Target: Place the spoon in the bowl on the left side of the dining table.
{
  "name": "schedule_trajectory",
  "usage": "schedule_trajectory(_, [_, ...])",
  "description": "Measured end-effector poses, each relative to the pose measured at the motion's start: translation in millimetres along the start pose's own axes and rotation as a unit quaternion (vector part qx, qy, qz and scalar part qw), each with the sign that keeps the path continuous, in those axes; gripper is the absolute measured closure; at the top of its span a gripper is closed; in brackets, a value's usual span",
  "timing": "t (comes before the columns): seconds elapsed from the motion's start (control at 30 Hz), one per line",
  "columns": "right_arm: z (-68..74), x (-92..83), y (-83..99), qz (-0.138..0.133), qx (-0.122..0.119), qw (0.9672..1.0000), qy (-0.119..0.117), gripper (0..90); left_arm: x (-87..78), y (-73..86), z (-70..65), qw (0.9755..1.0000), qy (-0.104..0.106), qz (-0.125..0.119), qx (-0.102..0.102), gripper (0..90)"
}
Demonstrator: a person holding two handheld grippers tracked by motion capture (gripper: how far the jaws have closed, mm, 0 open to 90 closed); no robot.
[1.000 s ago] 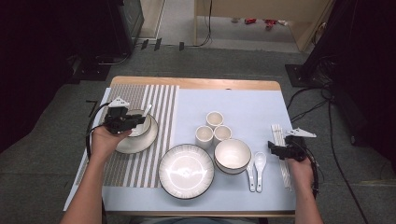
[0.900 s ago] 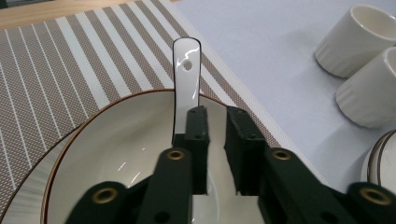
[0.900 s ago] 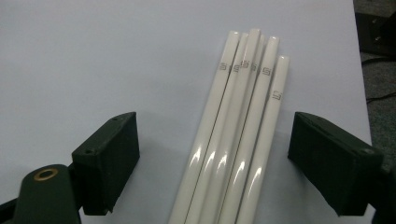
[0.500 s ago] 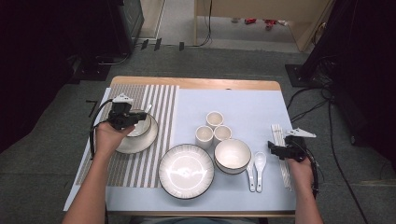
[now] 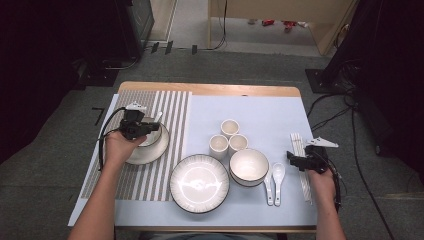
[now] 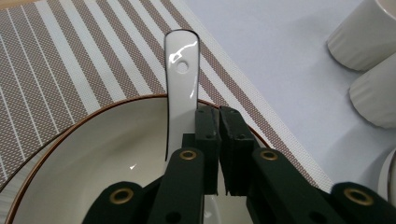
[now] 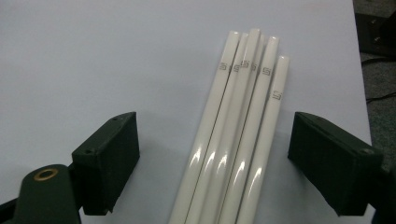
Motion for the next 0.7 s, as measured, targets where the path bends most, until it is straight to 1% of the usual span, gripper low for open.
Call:
schedule_trajectory(0.27, [0.1,0.0,0.0,0.000,0.000,1.0000,0.000,16.0,0.2,0.9,2.9,1.0000,-0.002,0.002,-0.009,79.6])
schedule_trajectory(0.33, [0.1,0.0,0.0,0.000,0.000,1.0000,0.000,16.0,0.3,1.1,3.6,0.9999,-0.006,0.002,-0.009,76.2])
schedule_trajectory(0.5, [0.2,0.0,0.0,0.000,0.000,1.0000,0.001,16.0,0.1,1.8,4.0,1.0000,-0.006,0.003,-0.005,73.5])
schedule_trajectory(0.63, [0.2,0.0,0.0,0.000,0.000,1.0000,0.001,16.0,0.5,2.3,5.8,0.9999,-0.007,0.004,-0.013,67.4])
schedule_trajectory(0.7, [0.2,0.0,0.0,0.000,0.000,1.0000,0.001,16.0,0.6,2.3,6.2,0.9999,-0.010,0.003,-0.013,65.4])
Point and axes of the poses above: each handheld gripper's, and its own axes: x roughly forward along the jaws, y roughly out of its underside, z roughly to its left, the point moved 6 cm from there along x, roughly forward along the jaws, and after that the axes turned 11 degrees about -y, right-handed, at the moved point
